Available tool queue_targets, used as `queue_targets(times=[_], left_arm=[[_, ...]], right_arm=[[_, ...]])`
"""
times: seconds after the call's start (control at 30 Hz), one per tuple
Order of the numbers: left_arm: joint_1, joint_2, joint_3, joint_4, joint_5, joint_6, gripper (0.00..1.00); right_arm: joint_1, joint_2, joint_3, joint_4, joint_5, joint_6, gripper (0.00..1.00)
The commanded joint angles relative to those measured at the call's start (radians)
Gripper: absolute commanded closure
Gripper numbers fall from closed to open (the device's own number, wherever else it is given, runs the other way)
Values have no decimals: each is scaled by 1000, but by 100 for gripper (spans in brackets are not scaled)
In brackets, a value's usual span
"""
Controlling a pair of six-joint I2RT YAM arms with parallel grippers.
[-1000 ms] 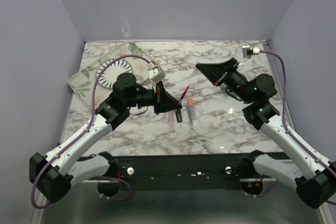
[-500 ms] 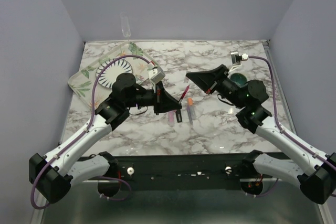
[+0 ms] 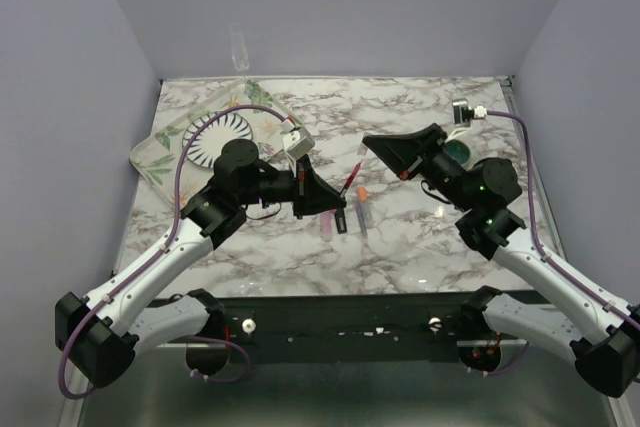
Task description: Insert the pens into the pen caps
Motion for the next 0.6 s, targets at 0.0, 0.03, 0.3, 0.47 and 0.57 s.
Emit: queue_targets(times=[0.0,0.03,0.3,0.47,0.57], left_arm=[[1,-20,-1,-1,-17,-2,100],[1,-20,-1,-1,-17,-4,100],[1,-20,-1,-1,-20,-4,100],[4,-20,-1,-1,-25,-4,100],[9,-19,-1,2,-25,-8,100]], right_arm=[[6,-22,-27,-23,31,-27,99],[7,-27,-33,-28,32,-28,99],[6,-25,-49,-19,26,-21,99],[6,-21,-47,-20,22,-21,99],[6,-21,-57,-11,15,-11,99]])
